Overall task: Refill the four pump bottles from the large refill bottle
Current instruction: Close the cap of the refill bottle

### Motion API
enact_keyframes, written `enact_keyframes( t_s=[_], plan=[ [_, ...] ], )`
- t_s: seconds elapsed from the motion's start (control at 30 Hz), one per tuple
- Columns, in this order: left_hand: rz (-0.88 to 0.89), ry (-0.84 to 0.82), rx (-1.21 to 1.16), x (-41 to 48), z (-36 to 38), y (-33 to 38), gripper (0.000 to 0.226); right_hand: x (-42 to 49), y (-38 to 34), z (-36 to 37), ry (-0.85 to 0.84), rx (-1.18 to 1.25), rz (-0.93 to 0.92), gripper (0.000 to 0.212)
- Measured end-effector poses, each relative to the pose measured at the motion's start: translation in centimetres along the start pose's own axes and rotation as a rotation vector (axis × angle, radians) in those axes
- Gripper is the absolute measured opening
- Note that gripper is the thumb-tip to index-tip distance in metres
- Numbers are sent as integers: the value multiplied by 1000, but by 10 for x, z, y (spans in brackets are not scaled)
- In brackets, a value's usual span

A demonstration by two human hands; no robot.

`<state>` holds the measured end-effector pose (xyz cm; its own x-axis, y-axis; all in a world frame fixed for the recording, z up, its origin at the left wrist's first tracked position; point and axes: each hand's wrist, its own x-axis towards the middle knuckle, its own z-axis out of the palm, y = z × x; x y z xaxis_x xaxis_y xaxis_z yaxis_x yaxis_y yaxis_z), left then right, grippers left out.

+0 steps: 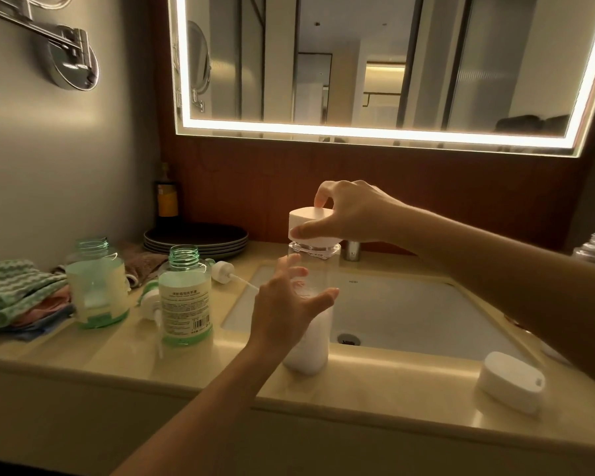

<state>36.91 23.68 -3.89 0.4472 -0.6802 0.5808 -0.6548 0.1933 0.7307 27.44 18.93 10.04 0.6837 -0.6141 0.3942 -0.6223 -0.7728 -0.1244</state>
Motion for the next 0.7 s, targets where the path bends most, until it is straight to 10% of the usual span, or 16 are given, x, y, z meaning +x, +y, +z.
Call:
enact_keyframes(
  t_s=[0.3,0.7],
  plan=[
    [-6,-1,-10,1,0,0,78,3,0,-20,-370,195,0,66],
    [-4,2,-16,1,0,-2,78,5,-1,-21,-300,117,-29,66]
  ],
)
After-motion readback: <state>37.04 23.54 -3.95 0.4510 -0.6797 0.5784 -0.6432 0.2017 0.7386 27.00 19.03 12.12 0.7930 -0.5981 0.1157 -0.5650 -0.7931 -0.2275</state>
